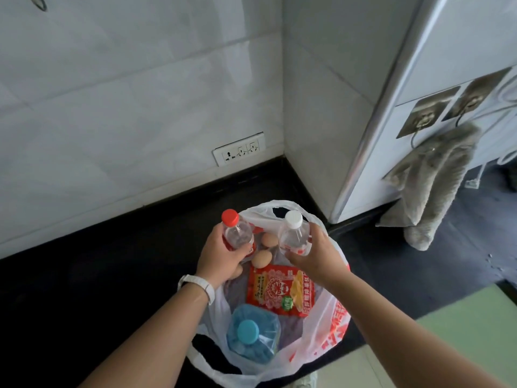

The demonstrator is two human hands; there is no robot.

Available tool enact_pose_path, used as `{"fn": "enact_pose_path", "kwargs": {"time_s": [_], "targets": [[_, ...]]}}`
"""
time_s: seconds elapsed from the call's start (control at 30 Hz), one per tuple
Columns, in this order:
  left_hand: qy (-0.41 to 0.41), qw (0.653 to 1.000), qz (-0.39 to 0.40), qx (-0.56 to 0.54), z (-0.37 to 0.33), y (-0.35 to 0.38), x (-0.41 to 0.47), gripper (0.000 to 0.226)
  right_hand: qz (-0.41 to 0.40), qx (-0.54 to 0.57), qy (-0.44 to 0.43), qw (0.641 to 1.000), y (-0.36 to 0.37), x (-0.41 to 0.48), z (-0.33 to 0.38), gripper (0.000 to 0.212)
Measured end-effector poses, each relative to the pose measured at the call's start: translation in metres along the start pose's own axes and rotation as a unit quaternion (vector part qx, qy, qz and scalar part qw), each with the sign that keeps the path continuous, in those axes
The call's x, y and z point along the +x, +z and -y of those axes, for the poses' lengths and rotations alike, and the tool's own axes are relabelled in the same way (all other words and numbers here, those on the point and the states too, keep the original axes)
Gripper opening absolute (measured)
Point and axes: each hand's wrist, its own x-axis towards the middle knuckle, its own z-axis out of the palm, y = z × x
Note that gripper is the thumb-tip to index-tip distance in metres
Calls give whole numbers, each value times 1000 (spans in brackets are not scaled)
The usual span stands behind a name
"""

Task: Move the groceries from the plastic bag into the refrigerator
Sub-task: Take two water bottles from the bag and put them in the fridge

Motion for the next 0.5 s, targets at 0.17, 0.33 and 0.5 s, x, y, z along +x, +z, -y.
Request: {"fn": "enact_pose_path", "kwargs": {"time_s": [0.17,0.33,0.5], "targets": [[-7,1000,0,-18,0,2,2,46,-5,16,13,1000,7,9,-3,72],[-3,1000,1,-19,4,2,2,45,-15,11,14,1000,12,9,-4,70],[34,999,-12,-22,7,-5,-7,47,-26,-3,9,1000,13,1,1,66]]}}
